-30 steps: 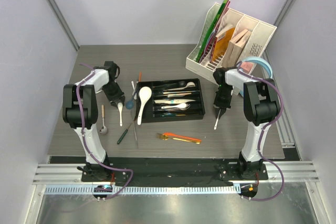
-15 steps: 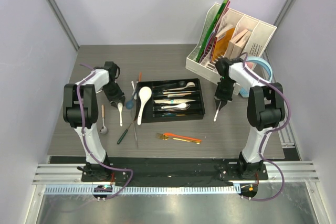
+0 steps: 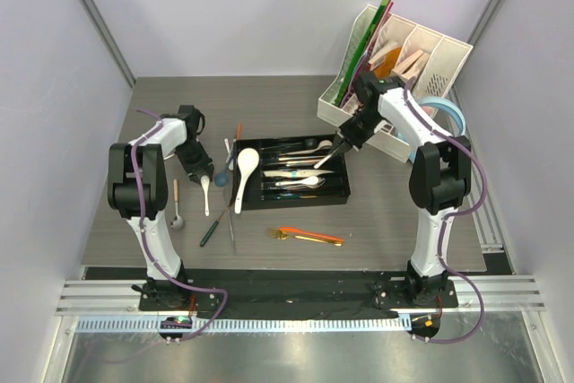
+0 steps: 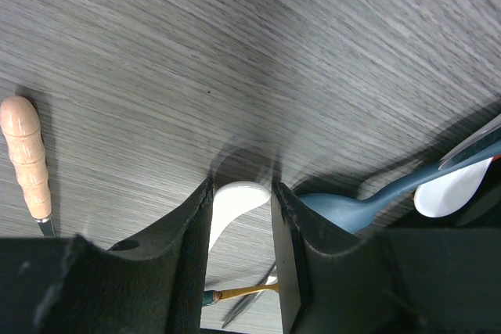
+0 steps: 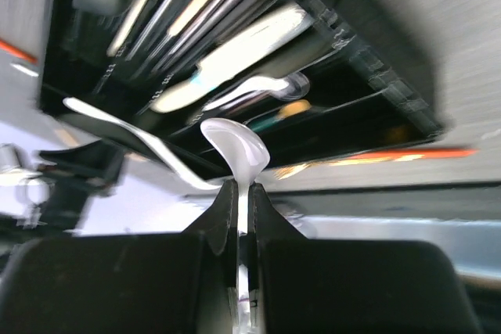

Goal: Sort the eating utensils into containers
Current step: Place the spoon in the storage box.

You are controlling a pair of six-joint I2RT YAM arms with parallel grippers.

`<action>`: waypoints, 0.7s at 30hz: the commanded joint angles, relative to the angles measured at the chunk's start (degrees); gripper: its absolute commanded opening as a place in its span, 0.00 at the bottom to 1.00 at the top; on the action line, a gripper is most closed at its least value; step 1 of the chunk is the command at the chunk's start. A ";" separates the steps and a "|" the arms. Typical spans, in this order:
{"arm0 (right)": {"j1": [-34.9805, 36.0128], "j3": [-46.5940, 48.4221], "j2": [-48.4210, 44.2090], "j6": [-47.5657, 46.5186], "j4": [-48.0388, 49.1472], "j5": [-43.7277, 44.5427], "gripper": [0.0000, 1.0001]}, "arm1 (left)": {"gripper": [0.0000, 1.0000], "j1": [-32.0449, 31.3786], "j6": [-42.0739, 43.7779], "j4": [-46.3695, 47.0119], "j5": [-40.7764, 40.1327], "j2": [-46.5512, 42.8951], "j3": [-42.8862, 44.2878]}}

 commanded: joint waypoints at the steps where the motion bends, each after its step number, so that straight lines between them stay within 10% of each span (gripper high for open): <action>1: 2.06 -3.24 -0.50 17.42 3.78 -7.08 0.01 | 0.36 0.26 0.20 1.15 0.53 -0.45 1.08; 9: 5.76 -9.40 -4.01 36.94 14.77 -4.80 0.01 | 0.36 0.44 0.20 1.77 0.36 -0.89 0.47; 21: 8.57 -2.18 1.79 39.24 7.93 0.47 0.01 | 0.36 0.61 0.11 1.94 0.53 -0.97 0.03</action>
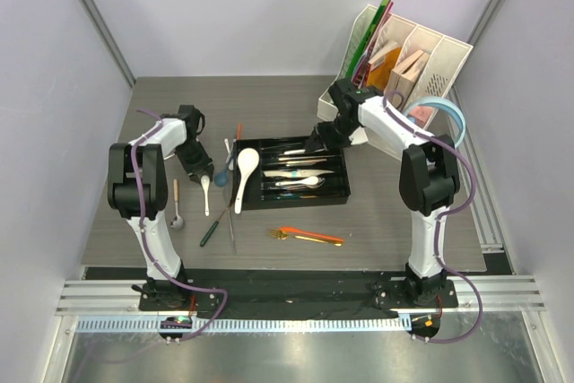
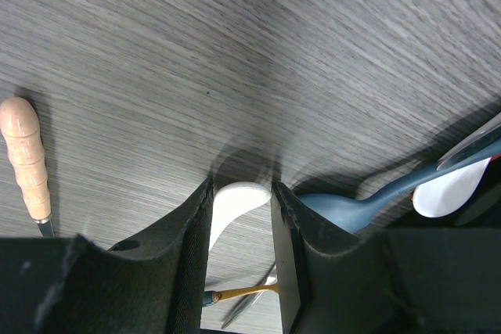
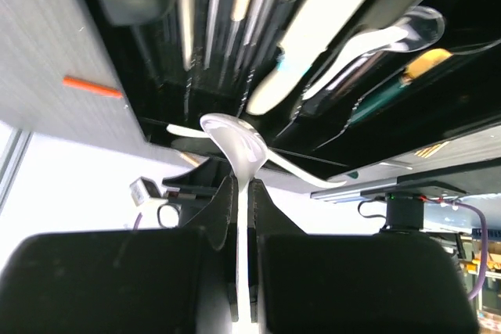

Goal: Sort the eating utensils into containers
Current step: Place the spoon in the storage box.

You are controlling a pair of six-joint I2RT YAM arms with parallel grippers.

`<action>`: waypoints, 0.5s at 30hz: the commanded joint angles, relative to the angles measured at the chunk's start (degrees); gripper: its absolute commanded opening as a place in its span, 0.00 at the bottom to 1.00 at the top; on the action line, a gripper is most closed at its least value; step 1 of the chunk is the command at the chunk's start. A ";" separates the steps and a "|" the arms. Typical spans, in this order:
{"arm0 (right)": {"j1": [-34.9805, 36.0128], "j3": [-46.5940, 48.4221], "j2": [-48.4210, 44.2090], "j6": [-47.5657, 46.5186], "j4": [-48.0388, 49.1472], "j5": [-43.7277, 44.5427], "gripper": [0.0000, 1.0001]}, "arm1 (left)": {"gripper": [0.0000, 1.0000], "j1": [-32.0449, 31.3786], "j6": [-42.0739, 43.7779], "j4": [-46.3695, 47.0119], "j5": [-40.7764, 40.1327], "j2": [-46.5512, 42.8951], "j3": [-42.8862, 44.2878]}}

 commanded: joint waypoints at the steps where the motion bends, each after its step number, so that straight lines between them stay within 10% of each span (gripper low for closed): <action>1: 0.97 -0.24 -0.40 2.87 -4.58 2.20 0.01 | 0.36 0.57 0.13 1.79 0.47 -0.98 -0.06; 15: 2.81 -11.23 -1.72 4.62 0.52 1.15 0.01 | 0.36 0.57 -0.31 2.84 2.40 -1.85 -1.99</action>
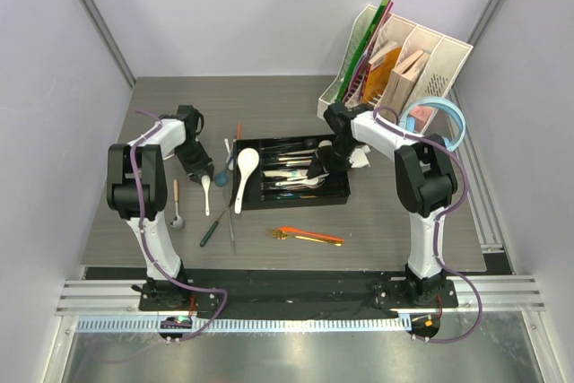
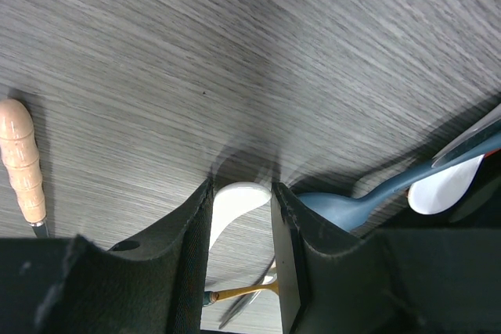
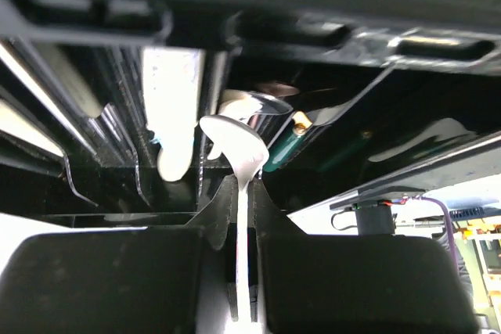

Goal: Sort the eating utensils into containers
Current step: Place the spoon in the storage box.

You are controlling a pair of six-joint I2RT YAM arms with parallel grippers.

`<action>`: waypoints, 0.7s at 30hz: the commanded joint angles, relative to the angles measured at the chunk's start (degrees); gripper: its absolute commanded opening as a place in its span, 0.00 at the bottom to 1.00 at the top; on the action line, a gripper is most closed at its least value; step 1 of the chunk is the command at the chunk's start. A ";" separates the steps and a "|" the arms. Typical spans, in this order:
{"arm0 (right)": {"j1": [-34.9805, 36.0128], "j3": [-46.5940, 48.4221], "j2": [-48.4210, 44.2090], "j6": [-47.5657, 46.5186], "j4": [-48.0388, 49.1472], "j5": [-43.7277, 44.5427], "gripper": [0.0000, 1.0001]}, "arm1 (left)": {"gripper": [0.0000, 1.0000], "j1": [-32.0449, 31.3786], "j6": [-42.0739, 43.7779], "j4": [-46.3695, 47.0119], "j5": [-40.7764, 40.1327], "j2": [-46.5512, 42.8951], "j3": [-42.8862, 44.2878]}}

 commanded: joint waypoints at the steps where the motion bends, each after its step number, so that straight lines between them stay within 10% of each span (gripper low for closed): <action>1: 1.00 -0.39 -1.72 1.61 2.04 0.16 0.01 | 0.36 0.29 -0.29 2.36 1.46 -1.68 -1.71; 21: 2.67 -0.05 -0.23 5.66 4.84 2.09 0.01 | 0.36 0.29 -0.46 2.45 2.25 -0.89 -1.36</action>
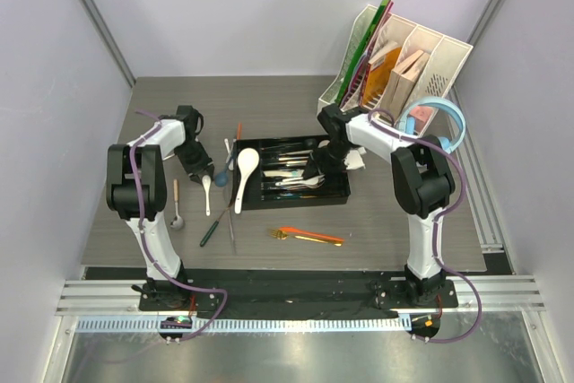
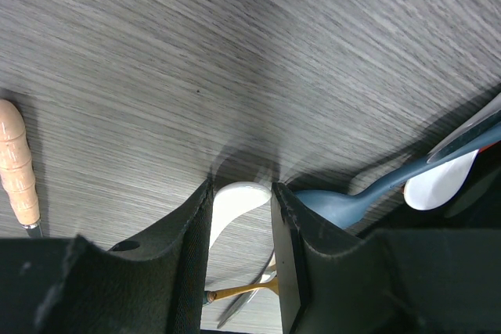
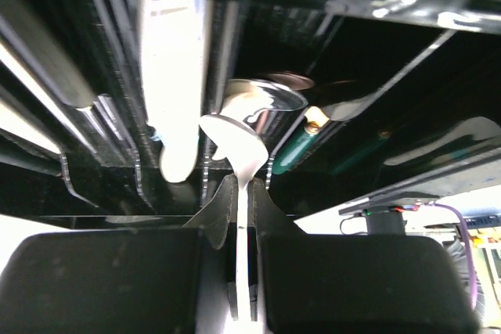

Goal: Sort the eating utensils into containers
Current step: Place the spoon in the storage box.

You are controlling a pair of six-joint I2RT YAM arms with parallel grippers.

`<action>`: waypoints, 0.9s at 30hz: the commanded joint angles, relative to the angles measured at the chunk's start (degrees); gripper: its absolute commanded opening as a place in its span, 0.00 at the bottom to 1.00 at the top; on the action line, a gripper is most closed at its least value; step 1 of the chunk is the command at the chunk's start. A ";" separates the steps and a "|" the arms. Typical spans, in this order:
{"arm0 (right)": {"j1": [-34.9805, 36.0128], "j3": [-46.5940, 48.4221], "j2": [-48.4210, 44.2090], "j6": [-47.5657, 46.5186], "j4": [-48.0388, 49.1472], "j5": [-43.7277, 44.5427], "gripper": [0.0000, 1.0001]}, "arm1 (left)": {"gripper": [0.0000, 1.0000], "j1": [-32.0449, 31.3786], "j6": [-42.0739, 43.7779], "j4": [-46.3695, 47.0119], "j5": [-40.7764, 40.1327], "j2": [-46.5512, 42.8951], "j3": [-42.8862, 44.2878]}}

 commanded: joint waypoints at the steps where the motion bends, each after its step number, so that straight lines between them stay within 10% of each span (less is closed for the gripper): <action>1: 0.20 1.50 0.10 2.47 2.08 0.81 0.01 | 0.36 0.26 -0.44 1.62 1.25 -0.41 -0.59; 27: 1.69 1.42 -2.45 2.29 -2.05 2.73 0.01 | 0.36 0.26 -0.88 2.41 2.39 -0.94 -1.21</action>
